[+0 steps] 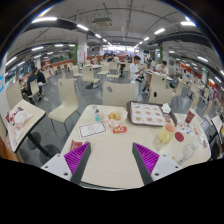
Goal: Pour water
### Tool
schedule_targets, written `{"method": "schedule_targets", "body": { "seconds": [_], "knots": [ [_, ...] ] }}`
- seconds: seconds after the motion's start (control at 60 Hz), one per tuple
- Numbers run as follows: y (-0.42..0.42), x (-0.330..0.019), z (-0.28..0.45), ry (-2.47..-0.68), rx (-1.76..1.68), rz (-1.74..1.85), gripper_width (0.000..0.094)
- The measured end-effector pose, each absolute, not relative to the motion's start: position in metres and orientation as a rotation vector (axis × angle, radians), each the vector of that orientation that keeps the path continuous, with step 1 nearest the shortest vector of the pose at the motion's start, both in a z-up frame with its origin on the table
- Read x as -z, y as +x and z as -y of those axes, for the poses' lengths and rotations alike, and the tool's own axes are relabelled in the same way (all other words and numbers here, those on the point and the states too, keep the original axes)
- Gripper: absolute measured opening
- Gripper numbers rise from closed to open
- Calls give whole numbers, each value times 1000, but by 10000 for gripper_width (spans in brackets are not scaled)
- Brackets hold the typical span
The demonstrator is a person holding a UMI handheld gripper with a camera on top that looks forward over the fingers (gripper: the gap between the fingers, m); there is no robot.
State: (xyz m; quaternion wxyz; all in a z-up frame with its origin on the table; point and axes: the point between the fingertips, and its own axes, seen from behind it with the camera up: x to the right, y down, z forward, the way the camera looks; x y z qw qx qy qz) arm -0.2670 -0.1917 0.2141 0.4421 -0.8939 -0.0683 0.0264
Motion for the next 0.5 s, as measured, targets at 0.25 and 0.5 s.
{"method": "schedule_targets", "body": {
  "seconds": [0.25,0.5],
  "knots": [
    [-239,-205,202,-2232,-40,115,850],
    [-172,-169,236,-2248,-6,71,844]
  ]
}}
